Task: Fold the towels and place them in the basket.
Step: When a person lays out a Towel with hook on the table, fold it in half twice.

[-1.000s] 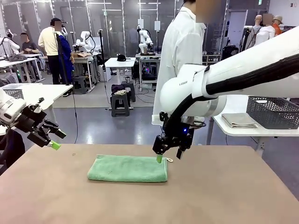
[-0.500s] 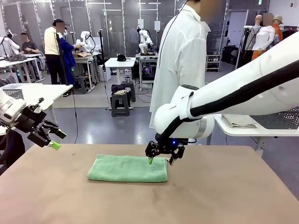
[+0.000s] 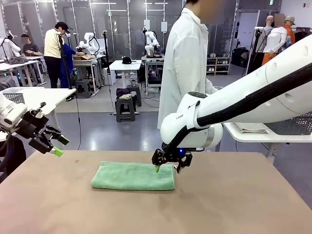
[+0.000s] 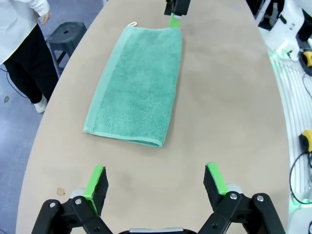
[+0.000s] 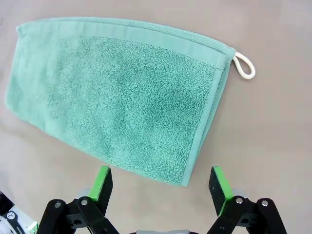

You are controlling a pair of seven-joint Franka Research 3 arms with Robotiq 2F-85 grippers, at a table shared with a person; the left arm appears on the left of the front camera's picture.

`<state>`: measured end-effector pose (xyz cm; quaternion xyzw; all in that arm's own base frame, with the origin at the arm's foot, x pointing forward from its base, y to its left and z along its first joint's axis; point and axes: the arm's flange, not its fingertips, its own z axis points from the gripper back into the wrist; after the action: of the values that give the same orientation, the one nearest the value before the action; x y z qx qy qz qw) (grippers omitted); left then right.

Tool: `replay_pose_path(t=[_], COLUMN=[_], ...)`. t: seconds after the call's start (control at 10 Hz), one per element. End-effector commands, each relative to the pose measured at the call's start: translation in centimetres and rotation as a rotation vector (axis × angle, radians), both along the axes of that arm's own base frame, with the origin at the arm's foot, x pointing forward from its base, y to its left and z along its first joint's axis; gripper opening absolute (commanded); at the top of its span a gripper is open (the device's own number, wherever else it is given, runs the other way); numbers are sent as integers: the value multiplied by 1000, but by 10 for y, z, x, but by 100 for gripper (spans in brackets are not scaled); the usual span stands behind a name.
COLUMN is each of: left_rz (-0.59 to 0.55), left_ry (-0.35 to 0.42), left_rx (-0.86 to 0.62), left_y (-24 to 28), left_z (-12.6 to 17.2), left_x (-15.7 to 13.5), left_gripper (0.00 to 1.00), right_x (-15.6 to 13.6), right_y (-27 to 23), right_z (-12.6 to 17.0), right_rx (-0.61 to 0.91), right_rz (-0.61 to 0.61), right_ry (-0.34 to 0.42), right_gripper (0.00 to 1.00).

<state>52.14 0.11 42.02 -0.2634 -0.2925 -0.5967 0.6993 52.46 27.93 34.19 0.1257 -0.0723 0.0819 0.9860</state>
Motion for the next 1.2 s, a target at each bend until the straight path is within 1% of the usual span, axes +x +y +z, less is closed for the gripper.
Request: replay_pose_path(t=[0.0, 0.2, 0.4, 0.6, 0.7, 0.8, 1.1], left_rz=[-7, -7, -7, -7, -7, -7, -7], left_ry=[-2, -2, -2, -2, -2, -2, -2], left_rx=[9, 9, 9, 9, 9, 9, 9], left_y=[0, 0, 0, 0, 0, 0, 0], left_z=[1, 1, 1, 1, 1, 1, 1], left_x=[0, 0, 0, 0, 0, 0, 0], left_gripper=[99, 99, 99, 99, 99, 99, 99], right_x=[6, 16, 24, 31, 32, 35, 39], right_y=[-2, 0, 2, 7, 10, 11, 14], right_z=[-10, -26, -38, -43, -45, -47, -52], right_rx=[27, 25, 20, -13, -40, -46, -73], right_rz=[-48, -131, -148, -152, -150, -172, -204], right_ry=[1, 4, 21, 16, 11, 25, 20], right_gripper=[100, 100, 100, 100, 90, 81, 81])
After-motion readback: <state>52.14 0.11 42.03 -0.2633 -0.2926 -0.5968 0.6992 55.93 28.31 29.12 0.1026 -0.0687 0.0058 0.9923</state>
